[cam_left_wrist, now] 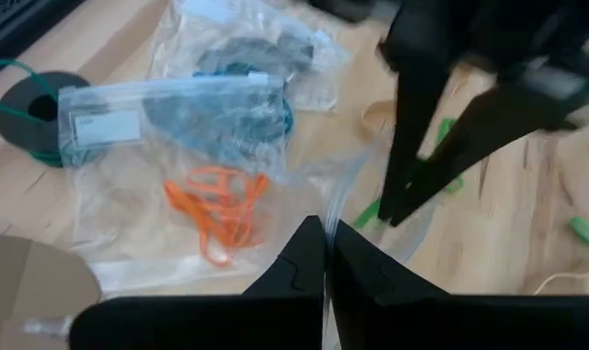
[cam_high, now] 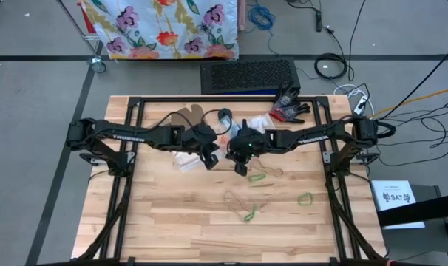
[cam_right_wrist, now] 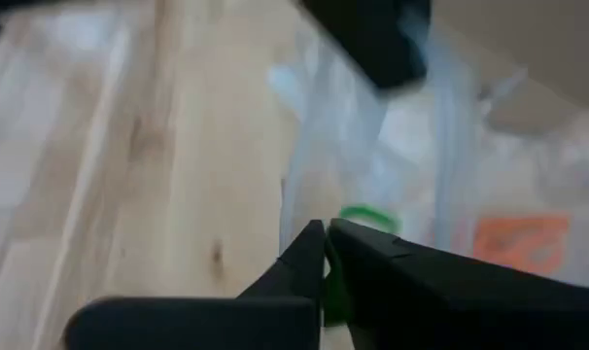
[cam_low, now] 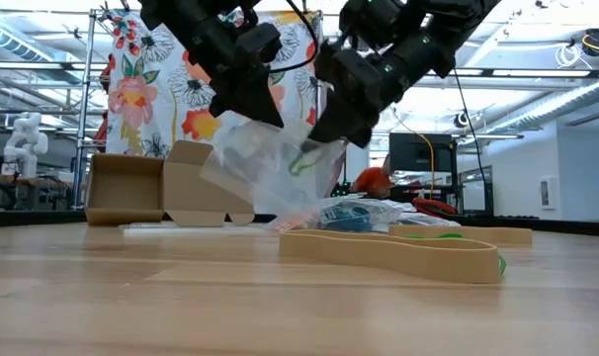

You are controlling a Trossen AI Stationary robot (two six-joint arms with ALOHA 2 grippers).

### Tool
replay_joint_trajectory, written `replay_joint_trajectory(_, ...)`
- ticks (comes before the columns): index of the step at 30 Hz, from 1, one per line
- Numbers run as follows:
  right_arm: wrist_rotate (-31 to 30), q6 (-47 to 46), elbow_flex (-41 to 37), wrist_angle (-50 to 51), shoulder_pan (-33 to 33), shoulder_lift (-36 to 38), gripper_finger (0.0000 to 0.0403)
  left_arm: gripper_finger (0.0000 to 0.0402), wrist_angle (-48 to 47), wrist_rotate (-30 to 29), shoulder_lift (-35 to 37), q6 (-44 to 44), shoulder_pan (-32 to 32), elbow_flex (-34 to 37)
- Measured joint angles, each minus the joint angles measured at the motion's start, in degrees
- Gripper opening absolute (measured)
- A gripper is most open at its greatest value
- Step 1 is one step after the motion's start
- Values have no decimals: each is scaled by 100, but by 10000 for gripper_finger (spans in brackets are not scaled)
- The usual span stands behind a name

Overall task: Sort rubber bands
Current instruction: Put the green rubber band into the transparent zip bag

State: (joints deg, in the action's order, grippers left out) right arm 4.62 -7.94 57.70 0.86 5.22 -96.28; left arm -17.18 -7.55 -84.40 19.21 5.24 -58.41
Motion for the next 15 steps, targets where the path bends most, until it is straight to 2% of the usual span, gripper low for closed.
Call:
replay_joint_trajectory(9, -243, 363, 531, 332, 52, 48, 115, 6, -309, 2, 2, 120, -1, 0)
replay_joint_trajectory(15, -928, 548, 1120, 2139, 34, 410, 139, 6, -667, -50, 2, 108, -1, 0)
